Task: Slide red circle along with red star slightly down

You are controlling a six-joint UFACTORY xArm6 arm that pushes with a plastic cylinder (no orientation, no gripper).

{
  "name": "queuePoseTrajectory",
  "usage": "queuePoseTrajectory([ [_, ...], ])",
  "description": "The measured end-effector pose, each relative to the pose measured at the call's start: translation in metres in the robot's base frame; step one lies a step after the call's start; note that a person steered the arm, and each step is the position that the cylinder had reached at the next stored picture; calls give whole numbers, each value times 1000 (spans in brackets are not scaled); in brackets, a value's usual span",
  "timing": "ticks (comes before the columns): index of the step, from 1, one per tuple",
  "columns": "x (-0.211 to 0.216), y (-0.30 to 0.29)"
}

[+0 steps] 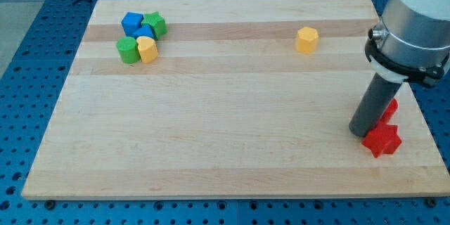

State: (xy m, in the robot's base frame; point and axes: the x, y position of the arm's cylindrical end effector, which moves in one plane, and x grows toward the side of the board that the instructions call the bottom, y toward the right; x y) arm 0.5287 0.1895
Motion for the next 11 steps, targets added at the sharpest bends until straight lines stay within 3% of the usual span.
queuePoseTrajectory([
  [1,-25,-30],
  [2,-81,-30],
  [3,-119,22],
  [5,-111,93],
  [7,-96,88],
  [9,-40,44],
  [11,-23,33],
])
